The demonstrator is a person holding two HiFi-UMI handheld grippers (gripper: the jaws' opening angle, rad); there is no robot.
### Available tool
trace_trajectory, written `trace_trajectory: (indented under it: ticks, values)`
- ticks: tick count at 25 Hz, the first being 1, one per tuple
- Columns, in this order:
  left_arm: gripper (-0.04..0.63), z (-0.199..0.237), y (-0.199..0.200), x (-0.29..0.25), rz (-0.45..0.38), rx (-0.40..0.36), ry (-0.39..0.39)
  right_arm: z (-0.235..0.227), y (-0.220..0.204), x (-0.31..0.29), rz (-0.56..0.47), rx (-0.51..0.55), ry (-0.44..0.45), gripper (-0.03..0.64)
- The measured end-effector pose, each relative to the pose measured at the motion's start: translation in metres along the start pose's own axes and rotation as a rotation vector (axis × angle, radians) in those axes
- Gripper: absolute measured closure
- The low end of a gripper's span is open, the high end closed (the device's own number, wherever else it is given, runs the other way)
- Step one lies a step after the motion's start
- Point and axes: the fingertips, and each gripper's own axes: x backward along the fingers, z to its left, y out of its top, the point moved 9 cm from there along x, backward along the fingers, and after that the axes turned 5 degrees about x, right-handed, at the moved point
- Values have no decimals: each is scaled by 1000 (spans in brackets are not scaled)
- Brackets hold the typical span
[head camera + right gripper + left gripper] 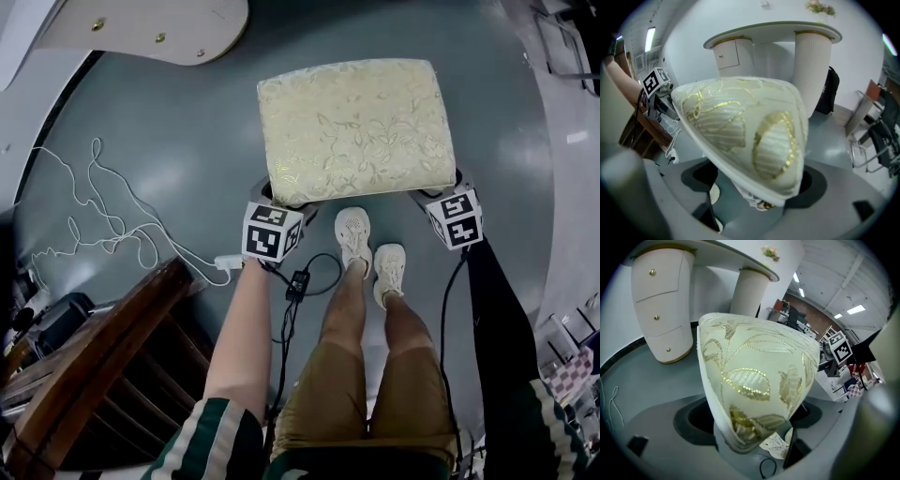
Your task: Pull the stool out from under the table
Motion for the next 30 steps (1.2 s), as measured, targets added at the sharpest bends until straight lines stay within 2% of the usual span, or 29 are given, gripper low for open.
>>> trace_trajectory:
  ticks: [8, 20, 25, 30]
  values:
    - [137, 2, 6, 5, 6, -30, 24, 3, 0, -7, 28, -31, 14, 167]
    - [137, -4, 6, 11, 5, -29, 69, 0, -1, -11, 12, -29, 51, 167]
    - [137, -6, 10, 16, 46, -13, 70, 0, 3, -9, 47, -39, 76, 167]
    - [137, -9, 8, 14, 32, -24, 101, -2, -2, -16, -2, -34, 84, 167]
